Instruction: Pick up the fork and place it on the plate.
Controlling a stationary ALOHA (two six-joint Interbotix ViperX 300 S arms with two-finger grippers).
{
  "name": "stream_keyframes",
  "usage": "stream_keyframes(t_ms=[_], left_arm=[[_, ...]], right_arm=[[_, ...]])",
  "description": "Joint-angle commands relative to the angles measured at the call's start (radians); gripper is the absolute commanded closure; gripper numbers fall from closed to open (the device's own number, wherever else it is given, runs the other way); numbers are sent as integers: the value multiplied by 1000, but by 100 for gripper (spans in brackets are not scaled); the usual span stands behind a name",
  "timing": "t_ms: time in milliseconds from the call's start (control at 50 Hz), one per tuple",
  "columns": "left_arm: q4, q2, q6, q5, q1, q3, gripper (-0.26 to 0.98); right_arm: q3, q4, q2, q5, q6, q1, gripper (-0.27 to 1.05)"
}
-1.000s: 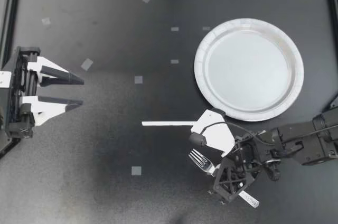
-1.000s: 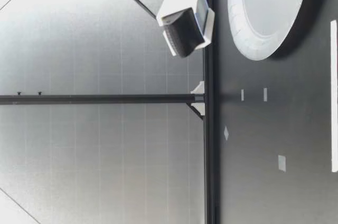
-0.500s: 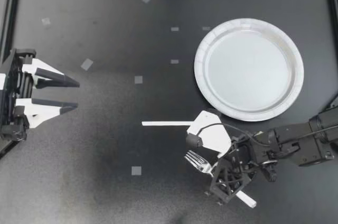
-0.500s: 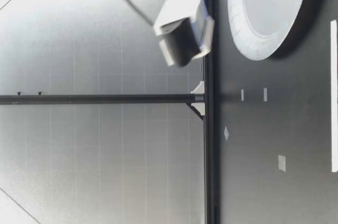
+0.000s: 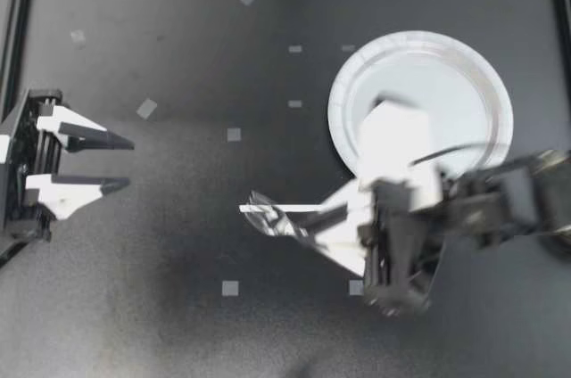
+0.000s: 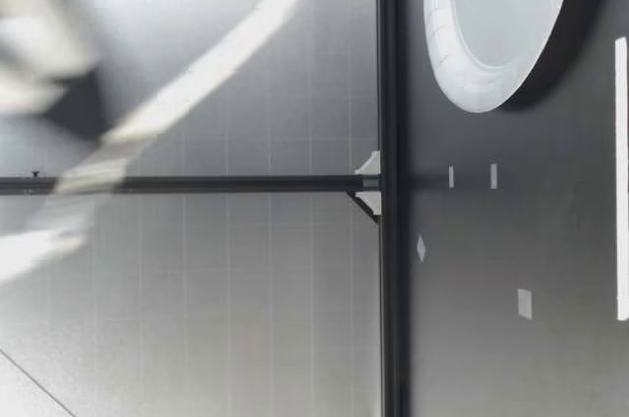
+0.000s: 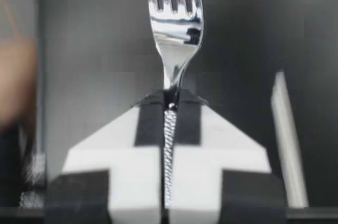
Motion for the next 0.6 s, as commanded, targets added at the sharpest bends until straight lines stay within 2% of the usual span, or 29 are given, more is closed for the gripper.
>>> stream_keyframes(t_ms=[0, 40, 120, 320, 420, 580], left_arm=[[74, 52, 8, -192, -18, -12, 19], [121, 89, 9, -267, -18, -29, 19], [167, 172, 11, -333, -18, -81, 19], [173, 403, 54, -347, -18, -244, 18], [175, 457, 67, -365, -18, -275, 18], [173, 463, 64, -390, -18, -287, 18]], right_arm=[[-23, -121, -57, -135, -6, -40, 89], [-18, -169, -66, -198, -9, -57, 89], [-3, -256, -66, -348, -6, -106, 89], [28, -281, 17, -788, -26, -235, 89], [29, -278, 54, -920, -63, -264, 89], [28, -261, 107, -959, -94, -264, 89]])
